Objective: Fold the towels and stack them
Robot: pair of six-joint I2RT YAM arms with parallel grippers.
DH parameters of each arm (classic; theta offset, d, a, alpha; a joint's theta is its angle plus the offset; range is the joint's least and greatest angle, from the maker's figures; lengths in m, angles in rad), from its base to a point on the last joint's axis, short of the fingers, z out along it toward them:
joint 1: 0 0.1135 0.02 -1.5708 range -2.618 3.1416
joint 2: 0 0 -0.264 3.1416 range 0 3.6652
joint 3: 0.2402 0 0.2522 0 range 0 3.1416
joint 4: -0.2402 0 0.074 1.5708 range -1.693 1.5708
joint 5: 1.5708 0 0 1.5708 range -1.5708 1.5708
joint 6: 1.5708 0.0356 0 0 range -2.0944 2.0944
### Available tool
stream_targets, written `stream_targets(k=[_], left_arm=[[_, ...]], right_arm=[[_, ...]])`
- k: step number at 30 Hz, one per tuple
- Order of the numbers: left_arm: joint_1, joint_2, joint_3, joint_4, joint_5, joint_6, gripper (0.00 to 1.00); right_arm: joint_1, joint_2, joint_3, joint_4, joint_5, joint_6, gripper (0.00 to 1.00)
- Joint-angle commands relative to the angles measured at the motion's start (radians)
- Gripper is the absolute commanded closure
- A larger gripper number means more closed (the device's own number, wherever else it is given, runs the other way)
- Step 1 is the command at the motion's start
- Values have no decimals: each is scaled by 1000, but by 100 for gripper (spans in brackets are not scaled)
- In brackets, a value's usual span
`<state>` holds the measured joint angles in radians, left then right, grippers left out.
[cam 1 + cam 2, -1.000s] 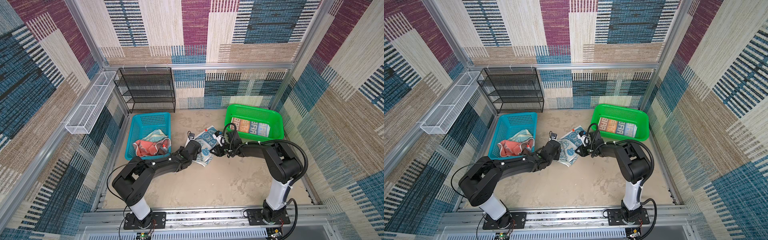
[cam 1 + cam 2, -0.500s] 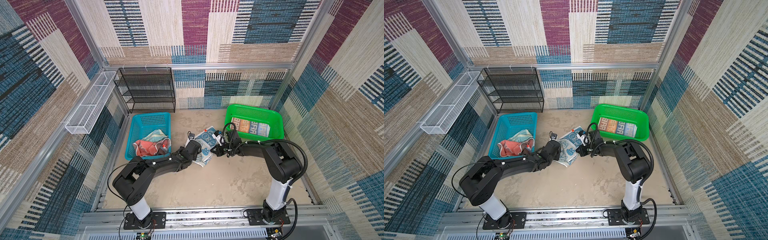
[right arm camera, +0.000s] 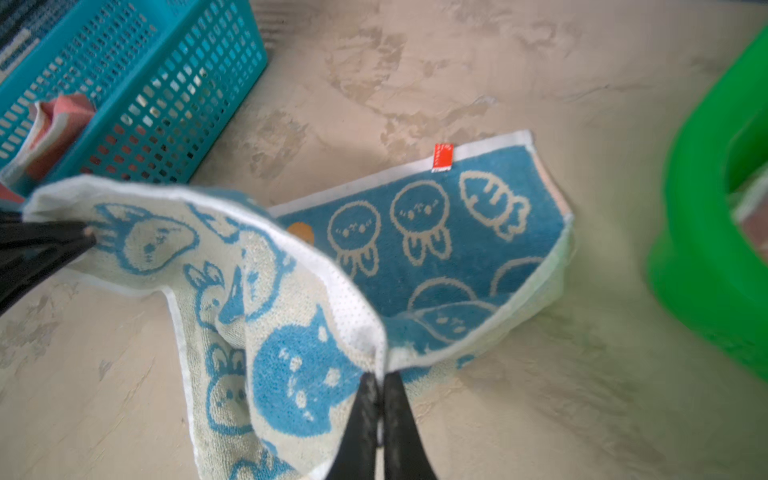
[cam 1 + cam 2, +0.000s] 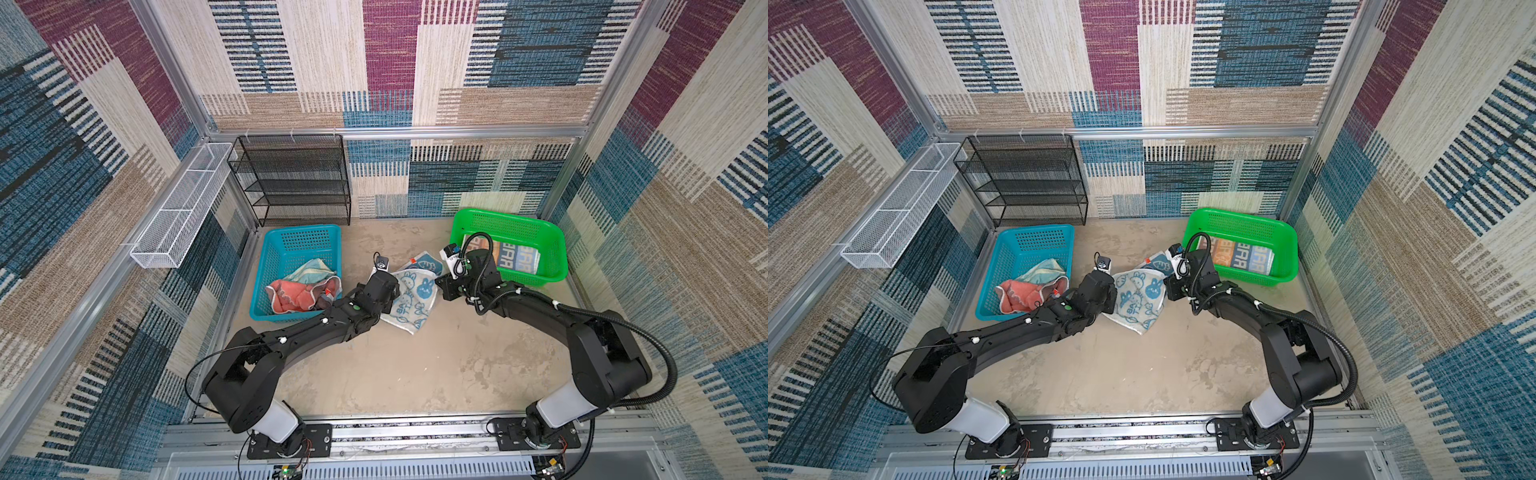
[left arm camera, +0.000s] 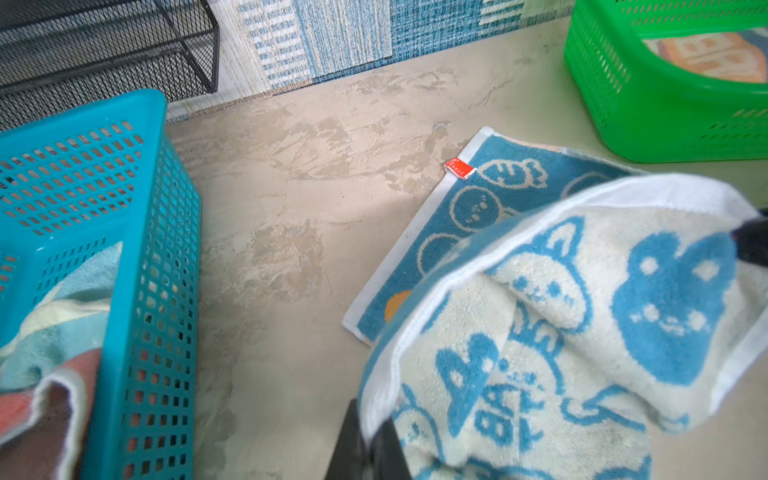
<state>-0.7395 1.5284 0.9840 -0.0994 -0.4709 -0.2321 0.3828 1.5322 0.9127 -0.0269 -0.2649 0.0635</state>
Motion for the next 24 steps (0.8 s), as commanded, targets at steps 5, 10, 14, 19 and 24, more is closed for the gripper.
stream_targets(k=[5, 10, 14, 19, 24], left_arm=[[4, -30, 233, -265, 32, 138, 100], [21, -76, 340, -328, 55, 163, 100], [34, -118, 354, -333, 73, 165, 100], [38, -157, 297, -300, 102, 165, 100], [38, -168, 149, -196, 145, 133, 100]], right_arm=[[1, -103, 58, 33, 178, -48, 100], [0, -114, 144, -17, 236, -109, 100], [-1, -110, 192, -56, 180, -141, 100], [0, -90, 201, -92, 37, -161, 100], [2, -50, 88, -65, -72, -135, 100]])
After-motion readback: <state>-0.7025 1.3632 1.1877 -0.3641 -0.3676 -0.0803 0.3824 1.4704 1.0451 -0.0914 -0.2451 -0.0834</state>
